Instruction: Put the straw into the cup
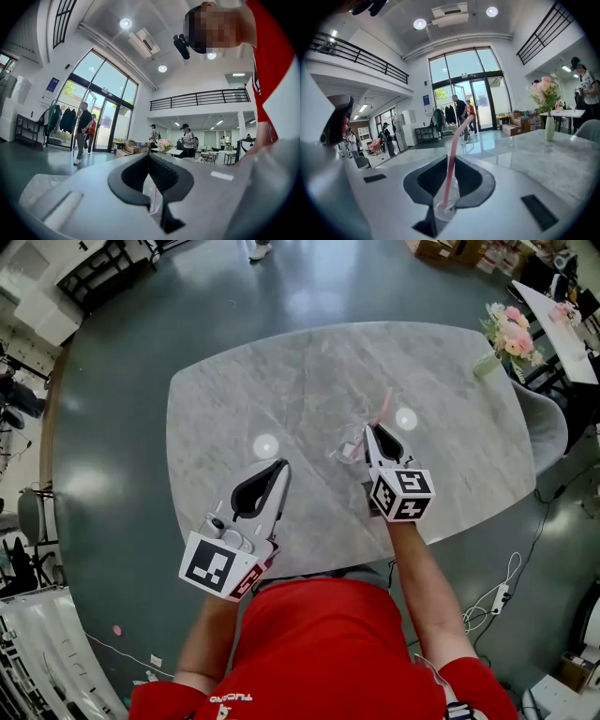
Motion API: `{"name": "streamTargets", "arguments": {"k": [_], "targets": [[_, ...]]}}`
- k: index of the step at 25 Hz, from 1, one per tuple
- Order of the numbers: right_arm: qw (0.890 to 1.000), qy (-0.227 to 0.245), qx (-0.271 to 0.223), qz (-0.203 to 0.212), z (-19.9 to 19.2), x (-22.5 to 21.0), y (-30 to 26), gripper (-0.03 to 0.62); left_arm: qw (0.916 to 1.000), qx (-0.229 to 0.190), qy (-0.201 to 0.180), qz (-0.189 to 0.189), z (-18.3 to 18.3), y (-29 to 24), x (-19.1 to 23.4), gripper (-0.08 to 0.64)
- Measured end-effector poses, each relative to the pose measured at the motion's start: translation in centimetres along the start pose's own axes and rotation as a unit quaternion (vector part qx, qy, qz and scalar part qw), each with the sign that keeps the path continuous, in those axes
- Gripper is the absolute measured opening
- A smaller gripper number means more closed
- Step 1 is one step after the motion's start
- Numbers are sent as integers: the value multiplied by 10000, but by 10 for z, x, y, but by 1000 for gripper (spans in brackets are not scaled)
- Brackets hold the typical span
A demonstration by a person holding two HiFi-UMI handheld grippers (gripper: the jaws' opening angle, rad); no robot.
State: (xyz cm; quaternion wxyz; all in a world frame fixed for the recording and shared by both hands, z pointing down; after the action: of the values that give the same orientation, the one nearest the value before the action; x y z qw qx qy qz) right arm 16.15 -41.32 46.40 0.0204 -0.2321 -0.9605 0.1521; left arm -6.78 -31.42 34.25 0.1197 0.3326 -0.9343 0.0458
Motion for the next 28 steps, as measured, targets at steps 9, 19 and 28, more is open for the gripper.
{"name": "streamTargets", "arguments": {"k": [9,19,28], "targets": [[9969,193,744,-171,-13,-15,11,106,10000,11,-8,-82,0,-1,-4,6],[9990,1,-414,158,44,-3,90,106,9995,-27,-75,-309,4,-8,-20,6],[9847,307,-1548,739,122,39,150,52,9986,-80,-171,-497,13,-13,-34,6]]}}
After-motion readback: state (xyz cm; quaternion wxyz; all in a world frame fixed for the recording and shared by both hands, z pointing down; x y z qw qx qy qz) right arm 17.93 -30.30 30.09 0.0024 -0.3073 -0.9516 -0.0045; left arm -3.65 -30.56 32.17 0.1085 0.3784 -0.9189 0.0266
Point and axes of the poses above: the fingertips, and each gripper's own axes: y backward along the fingers, x to its left, z out of its top, the point moved 7 cm from there along y, backward along the fingers, and after that the axes turned 8 degrees about y, right-handed, at the moved point
